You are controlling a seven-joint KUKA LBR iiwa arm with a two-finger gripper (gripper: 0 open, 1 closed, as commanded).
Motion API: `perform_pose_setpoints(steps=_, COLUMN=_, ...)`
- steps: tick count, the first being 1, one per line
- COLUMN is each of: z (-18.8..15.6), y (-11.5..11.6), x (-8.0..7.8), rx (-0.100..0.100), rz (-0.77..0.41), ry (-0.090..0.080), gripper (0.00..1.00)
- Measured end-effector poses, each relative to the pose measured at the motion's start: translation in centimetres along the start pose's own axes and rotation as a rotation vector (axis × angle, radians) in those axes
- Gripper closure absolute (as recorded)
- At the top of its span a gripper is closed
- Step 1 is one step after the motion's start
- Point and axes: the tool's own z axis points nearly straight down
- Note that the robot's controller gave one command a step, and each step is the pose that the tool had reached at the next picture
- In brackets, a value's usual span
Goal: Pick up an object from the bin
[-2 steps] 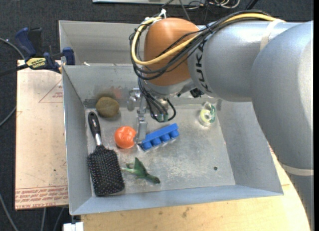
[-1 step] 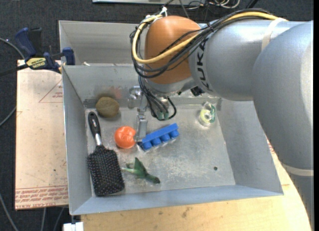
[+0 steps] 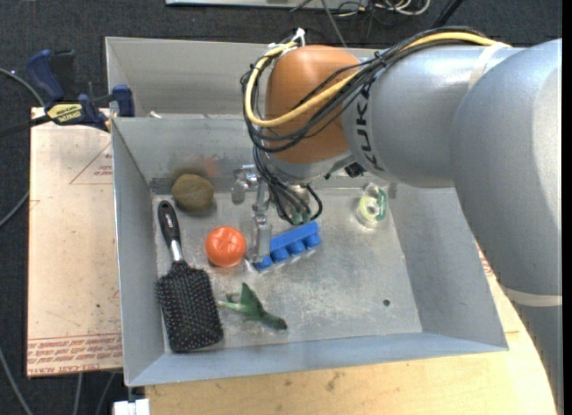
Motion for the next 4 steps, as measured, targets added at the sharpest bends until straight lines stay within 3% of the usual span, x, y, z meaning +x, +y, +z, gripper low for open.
perform_pose_setpoints(steps=1, z=4.2, y=-2.2, x=3.9, rx=0.002, rz=-0.088, ry=0.005, gripper=0.00)
perform_pose_setpoints(steps=2, z=5.9, y=-2.6, x=4.9, rx=0.002, rz=-0.149, ry=0.014, gripper=0.00)
perform_pose_setpoints(steps=3, z=6.6, y=0.1, x=-0.2, rx=0.002, rz=-0.155, ry=0.005, gripper=0.00)
perform_pose_setpoints(steps=4, z=6.6, y=1.8, x=-2.3, rx=-0.001, rz=-0.162, ry=0.002, gripper=0.00)
